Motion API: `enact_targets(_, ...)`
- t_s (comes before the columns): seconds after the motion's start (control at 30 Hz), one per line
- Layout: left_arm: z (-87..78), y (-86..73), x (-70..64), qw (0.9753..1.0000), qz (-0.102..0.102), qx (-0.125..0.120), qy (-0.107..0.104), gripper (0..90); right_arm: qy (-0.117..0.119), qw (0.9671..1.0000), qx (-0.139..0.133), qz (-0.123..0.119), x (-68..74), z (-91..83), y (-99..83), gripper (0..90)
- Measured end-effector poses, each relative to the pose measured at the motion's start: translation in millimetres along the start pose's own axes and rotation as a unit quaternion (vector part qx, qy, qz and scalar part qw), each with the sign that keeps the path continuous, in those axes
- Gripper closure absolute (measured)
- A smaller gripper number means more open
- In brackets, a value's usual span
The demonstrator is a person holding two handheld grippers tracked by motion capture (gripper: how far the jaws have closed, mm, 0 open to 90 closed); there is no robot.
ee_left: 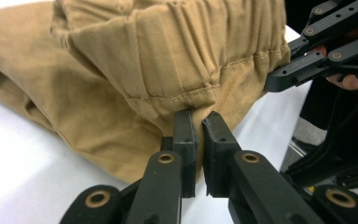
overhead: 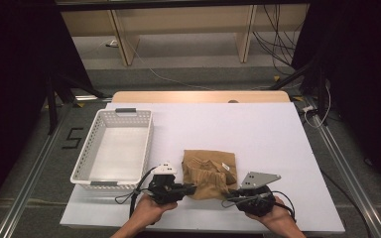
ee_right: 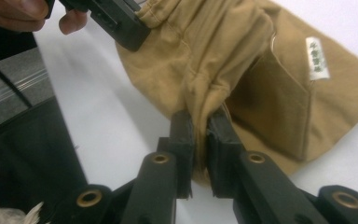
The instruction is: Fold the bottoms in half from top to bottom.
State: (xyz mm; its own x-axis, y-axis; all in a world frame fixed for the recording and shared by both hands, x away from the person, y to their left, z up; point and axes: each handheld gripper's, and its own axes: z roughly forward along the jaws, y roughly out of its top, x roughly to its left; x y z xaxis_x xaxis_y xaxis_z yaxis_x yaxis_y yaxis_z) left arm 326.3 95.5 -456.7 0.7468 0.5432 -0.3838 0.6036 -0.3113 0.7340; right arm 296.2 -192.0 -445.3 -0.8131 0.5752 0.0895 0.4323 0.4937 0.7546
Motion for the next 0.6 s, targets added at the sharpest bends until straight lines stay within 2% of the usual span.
enact_targets(0.3,-8.5,-10.5,-6.9,0.9996,0.016,0.025,-0.004,82.3,0.007,0.9994,0.031,-0.011,8.7,-0.1,-10.5,87.2)
enact_targets(0.4,-14.2,-13.1,-7.2,0.9995,0.013,0.029,-0.005,81.2,0.011,0.999,0.04,-0.014,11.1,0.7,-12.8,87.4)
enact_targets(0.5,-19.9,-15.6,-7.3,0.9992,0.024,0.032,0.004,81.0,0.012,0.9988,0.044,-0.015,12.8,1.3,-14.4,87.3)
enact_targets(0.6,-27.3,-17.2,-5.5,0.9992,0.024,0.029,0.011,79.2,0.012,0.9985,0.051,-0.015,13.9,1.6,-15.7,87.3)
